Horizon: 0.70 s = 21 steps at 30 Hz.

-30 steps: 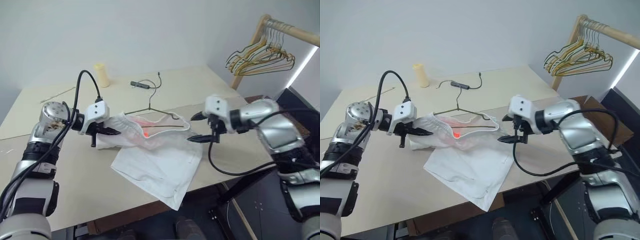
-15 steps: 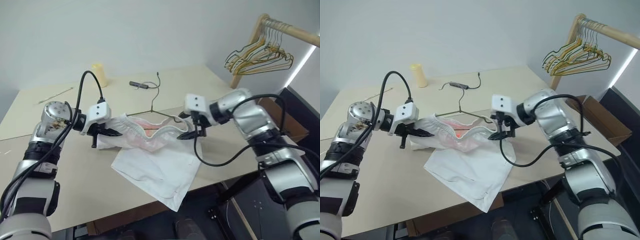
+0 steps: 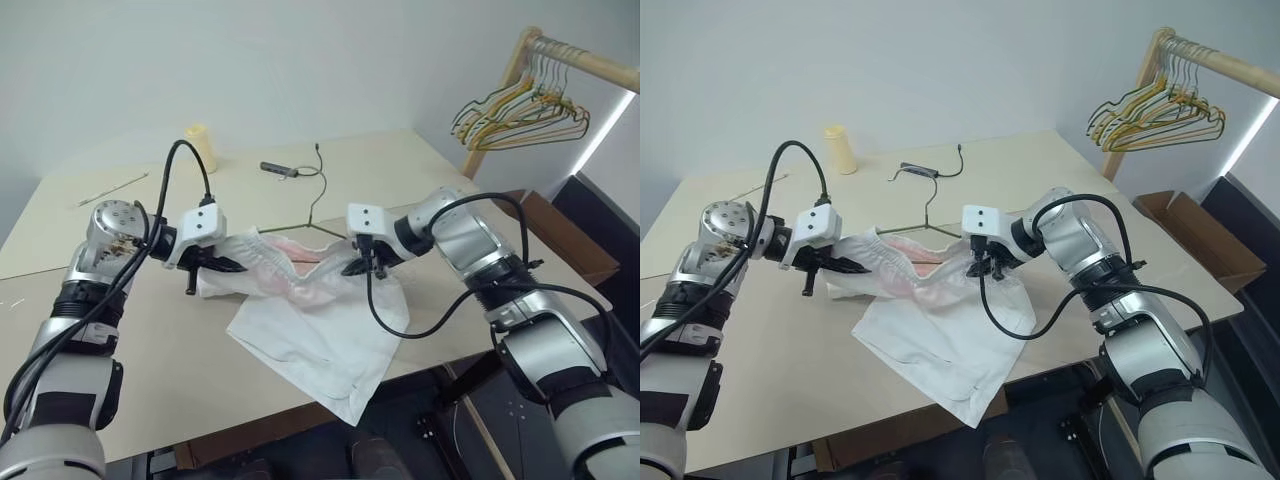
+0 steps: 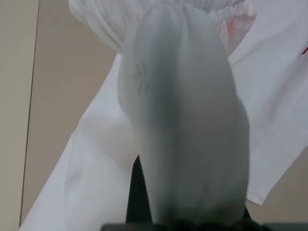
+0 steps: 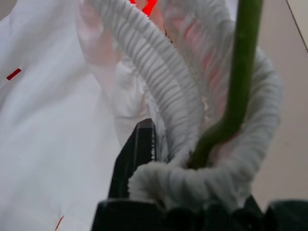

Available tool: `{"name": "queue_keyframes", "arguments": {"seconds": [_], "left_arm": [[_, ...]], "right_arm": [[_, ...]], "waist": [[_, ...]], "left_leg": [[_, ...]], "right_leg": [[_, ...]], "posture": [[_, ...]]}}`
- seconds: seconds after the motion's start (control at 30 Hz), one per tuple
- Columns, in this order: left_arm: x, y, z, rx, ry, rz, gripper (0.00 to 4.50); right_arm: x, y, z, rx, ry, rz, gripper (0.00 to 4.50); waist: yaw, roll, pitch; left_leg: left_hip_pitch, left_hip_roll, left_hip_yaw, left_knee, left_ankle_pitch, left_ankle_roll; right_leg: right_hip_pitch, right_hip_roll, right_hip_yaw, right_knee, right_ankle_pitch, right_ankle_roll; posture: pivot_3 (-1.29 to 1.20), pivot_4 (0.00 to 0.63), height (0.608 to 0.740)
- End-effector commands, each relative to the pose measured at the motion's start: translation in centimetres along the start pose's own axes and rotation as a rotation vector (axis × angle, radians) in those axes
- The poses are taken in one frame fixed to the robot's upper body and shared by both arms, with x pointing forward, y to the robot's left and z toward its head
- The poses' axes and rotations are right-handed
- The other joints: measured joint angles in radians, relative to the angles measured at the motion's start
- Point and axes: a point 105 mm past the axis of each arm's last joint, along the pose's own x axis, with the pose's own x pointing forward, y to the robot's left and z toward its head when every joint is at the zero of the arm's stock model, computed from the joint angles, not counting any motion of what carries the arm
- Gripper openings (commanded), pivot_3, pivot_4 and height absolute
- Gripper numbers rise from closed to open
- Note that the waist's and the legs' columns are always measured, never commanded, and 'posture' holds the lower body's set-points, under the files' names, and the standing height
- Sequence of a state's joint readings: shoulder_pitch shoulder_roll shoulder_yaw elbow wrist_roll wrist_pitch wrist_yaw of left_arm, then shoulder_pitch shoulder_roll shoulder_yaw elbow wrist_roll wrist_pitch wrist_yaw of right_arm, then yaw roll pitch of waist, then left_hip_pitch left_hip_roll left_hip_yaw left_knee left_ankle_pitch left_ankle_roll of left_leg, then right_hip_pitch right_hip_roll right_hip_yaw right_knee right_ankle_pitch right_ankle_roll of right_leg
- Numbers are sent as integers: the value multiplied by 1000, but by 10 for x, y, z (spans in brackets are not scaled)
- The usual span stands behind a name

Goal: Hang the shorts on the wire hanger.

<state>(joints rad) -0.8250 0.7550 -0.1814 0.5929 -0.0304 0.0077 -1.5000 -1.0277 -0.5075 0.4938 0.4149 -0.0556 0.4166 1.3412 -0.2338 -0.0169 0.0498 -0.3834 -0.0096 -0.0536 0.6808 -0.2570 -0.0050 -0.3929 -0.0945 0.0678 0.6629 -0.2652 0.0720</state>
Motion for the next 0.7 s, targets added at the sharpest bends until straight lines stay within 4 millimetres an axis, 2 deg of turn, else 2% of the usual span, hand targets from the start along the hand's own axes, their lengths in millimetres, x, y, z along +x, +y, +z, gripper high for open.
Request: {"name": "queue_keyframes", "arguments": {"seconds": [0.03,0.27,0.3,0.4,0.6,0.7], "left_arm": [[-6,8,16,70,-20,27,0],[-5,12,21,80,-48,37,0],[-5,15,23,69,-69,46,602],[-9,24,36,60,-134,85,1425],[-23,36,59,54,-272,118,3410],[-33,52,69,89,-310,245,4409]], "right_arm": [[-12,-4,6,-11,-18,-30,11],[-24,-2,0,83,-59,-63,11],[-26,-1,-1,101,-66,-67,0],[-35,7,-8,151,-77,-71,0],[-48,22,-28,292,-77,-103,0],[-58,27,-40,387,-69,-144,0]], "waist": [[-1,0,0],[-1,0,0],[1,0,0],[3,0,0],[-5,0,0],[-10,0,0]], "left_leg": [[0,0,0,0,0,0],[0,0,0,0,0,0],[-1,0,0,0,0,0],[-1,-1,-1,1,0,0],[-2,-2,-1,1,0,0],[-2,-2,-1,1,0,0]], "right_leg": [[0,0,0,0,0,0],[0,0,0,0,0,0],[0,0,0,0,0,0],[0,-1,-1,0,0,0],[-1,-3,-2,-2,-1,1],[-1,-3,-1,-4,-1,1]], "posture": [[-157,0,740],[-178,0,740],[-178,0,740],[-190,0,740],[-214,0,740],[-219,0,740]]}}
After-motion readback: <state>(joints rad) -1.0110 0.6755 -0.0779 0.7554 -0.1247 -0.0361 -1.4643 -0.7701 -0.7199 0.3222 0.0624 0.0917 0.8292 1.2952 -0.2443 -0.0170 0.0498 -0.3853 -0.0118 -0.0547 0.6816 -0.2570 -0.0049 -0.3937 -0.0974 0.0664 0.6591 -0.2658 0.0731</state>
